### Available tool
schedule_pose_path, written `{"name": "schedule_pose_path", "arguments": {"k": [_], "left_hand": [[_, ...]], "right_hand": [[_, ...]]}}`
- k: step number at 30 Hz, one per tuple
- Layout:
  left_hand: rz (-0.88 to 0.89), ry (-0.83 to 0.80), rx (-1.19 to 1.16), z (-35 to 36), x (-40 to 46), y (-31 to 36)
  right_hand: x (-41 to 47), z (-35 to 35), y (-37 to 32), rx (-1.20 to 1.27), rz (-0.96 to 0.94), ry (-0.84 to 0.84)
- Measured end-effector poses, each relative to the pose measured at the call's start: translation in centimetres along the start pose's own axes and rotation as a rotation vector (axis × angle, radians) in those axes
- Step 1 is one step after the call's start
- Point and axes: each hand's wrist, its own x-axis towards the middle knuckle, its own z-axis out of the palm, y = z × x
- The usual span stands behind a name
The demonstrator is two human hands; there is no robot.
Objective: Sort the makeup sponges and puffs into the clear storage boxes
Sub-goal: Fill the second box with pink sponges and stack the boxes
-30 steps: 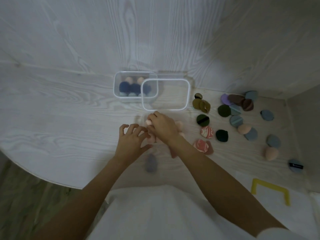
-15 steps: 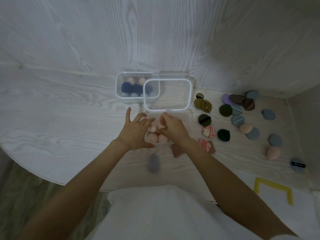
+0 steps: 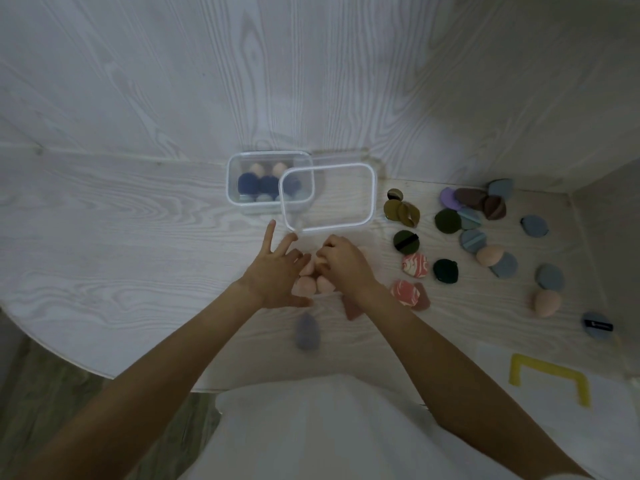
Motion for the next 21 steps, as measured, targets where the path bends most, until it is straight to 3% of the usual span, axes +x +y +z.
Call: {"name": "schedule_pose_path", "arguments": {"k": [3, 7, 16, 18, 21], "left_hand": [[-0.020, 0.089, -0.177, -0.1, -0.6, 0.3], [-0.029, 0.366, -0.399, 0.4, -0.3, 1.4], [-0.112, 0.116, -0.342, -0.9, 0.6, 2.6], [-0.163, 0.131, -0.342, -1.0, 0.5, 2.5], [-0.203, 0.291, -0.359, -1.6, 0.4, 3.0]], "right_hand": [[-0.2, -0.1, 0.2, 0.033, -0.004, 0.036], [-0.3, -1.1, 0.9, 0.040, -0.062, 0.001], [-2.1, -1.7, 2.6, 0.202, -0.151, 0.135], [-3.2, -2.3, 3.0, 0.257, -0.154, 0.195], [-5.6, -3.6, 4.9, 0.292, -0.133, 0.324]]}}
